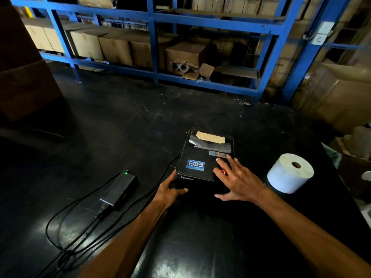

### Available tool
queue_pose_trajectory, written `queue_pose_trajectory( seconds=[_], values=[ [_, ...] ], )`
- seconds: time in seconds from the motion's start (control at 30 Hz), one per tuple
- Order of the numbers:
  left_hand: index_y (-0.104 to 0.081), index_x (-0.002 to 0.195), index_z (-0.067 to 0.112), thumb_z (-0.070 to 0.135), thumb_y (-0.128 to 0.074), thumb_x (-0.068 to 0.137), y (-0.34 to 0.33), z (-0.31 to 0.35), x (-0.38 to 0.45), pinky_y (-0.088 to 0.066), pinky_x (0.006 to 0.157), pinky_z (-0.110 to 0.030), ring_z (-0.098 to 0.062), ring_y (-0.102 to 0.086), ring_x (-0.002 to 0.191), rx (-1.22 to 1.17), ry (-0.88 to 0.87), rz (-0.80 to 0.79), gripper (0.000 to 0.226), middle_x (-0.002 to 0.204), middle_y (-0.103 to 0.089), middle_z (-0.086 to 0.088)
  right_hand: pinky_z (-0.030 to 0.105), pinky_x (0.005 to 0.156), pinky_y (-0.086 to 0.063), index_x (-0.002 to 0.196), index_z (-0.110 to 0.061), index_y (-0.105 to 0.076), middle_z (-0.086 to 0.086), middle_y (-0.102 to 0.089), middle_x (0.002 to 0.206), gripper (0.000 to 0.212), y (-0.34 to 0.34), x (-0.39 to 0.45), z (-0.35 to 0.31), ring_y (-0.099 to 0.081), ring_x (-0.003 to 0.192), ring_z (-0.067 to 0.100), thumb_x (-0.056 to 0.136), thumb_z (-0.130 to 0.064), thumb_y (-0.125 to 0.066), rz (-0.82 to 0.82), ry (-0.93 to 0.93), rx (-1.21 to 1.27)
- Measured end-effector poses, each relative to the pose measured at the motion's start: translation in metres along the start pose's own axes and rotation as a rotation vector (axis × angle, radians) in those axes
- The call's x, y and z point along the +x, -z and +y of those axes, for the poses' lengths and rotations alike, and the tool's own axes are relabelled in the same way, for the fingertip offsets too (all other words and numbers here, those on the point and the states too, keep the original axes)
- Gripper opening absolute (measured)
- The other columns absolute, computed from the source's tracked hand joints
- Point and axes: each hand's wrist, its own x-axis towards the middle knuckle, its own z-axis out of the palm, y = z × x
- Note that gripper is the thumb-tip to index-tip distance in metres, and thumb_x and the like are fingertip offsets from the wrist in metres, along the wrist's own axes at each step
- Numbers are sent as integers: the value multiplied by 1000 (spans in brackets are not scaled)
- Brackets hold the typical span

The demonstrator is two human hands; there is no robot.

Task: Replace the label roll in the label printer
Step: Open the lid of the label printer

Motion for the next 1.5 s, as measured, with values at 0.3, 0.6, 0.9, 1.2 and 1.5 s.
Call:
queue_pose_trajectory(
  seconds=[0.3, 0.6, 0.9, 1.2, 1.5],
  values=[
    [-37, 144, 25, -2, -73, 75, -4, 1, -3, -46, 94, -27, -16, -54, 118, 20, -55, -14, 82, 136, -55, -3, 56, 95, -47, 136, -13, -38, 27, -44, 141, 88, 0, 8, -11, -51, 120, 47, 67, -58, -70, 84, 18, 5],
    [-38, 142, 37, 17, -81, 67, 3, -4, -1, -42, 108, -44, -20, -53, 123, 71, -38, -73, 89, 135, -56, 2, 51, 110, -34, 147, -20, -25, 21, -34, 149, 107, 6, 13, -12, -37, 134, 39, 61, -65, -72, 44, -141, 126],
    [-32, 146, 27, 6, -72, 79, 0, -5, -4, -42, 107, -43, -22, -49, 126, 85, -117, -42, 81, 137, -52, -4, 35, 100, -48, 127, -25, -56, -2, -64, 123, 72, -24, -22, -77, -59, 117, 15, 63, -32, -87, 408, -1115, 1373],
    [-36, 145, 23, 4, -73, 79, 0, -6, -4, -40, 108, -45, -21, -50, 126, 85, -135, -60, 78, 132, -55, 1, 37, 90, -55, 108, -21, -67, -5, -73, 103, 64, -27, -10, -94, -68, 97, 7, 55, -54, -82, 543, -1313, 1521],
    [-35, 145, 17, -2, -72, 77, -6, -7, -7, -43, 106, -41, -20, -55, 122, 28, -131, -31, 79, 134, -56, -5, 39, 83, -58, 100, -19, -60, -1, -70, 97, 76, -32, -6, -88, -68, 88, 11, 42, -64, -81, 534, -1402, 1480]
  ],
)
